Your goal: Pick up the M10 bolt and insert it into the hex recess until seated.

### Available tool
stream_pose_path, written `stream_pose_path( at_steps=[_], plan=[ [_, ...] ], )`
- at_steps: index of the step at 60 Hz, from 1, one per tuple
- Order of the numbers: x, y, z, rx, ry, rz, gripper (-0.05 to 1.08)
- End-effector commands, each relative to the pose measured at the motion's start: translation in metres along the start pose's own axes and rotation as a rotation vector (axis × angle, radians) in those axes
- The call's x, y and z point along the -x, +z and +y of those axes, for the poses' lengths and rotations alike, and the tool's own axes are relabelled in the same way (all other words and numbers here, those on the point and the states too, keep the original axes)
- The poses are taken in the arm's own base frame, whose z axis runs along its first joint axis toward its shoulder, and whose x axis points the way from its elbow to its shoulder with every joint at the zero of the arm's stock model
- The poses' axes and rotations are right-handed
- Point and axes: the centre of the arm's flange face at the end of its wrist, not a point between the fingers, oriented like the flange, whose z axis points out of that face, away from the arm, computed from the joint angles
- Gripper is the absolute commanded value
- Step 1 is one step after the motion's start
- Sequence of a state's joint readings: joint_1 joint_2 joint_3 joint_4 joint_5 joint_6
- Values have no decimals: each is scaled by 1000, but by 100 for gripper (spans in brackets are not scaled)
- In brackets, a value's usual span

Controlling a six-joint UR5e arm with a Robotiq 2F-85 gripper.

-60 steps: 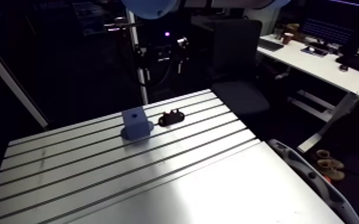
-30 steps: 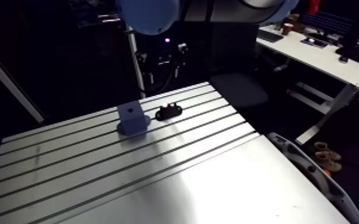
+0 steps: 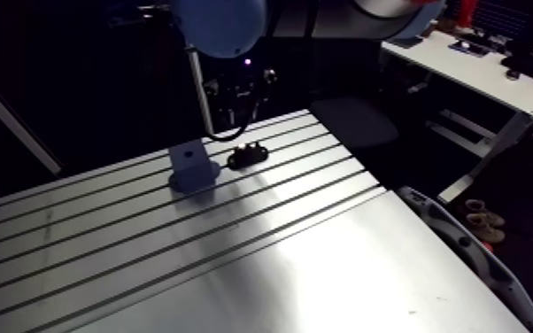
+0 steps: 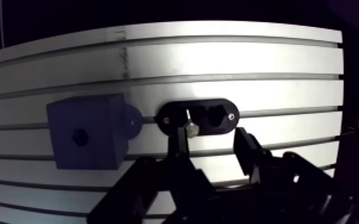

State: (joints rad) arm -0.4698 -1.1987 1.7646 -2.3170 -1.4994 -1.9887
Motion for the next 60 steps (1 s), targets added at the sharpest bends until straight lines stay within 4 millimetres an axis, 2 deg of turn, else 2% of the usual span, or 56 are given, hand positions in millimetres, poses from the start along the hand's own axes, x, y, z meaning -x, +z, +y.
stream_pose_path(
  at_steps=[1,35,60],
  plan=[
    [1,6,-2,-4,0,4,49],
    [11,33,-5,-21,9,-41,56],
    [12,40,-6,-20,11,-44,56]
  ],
)
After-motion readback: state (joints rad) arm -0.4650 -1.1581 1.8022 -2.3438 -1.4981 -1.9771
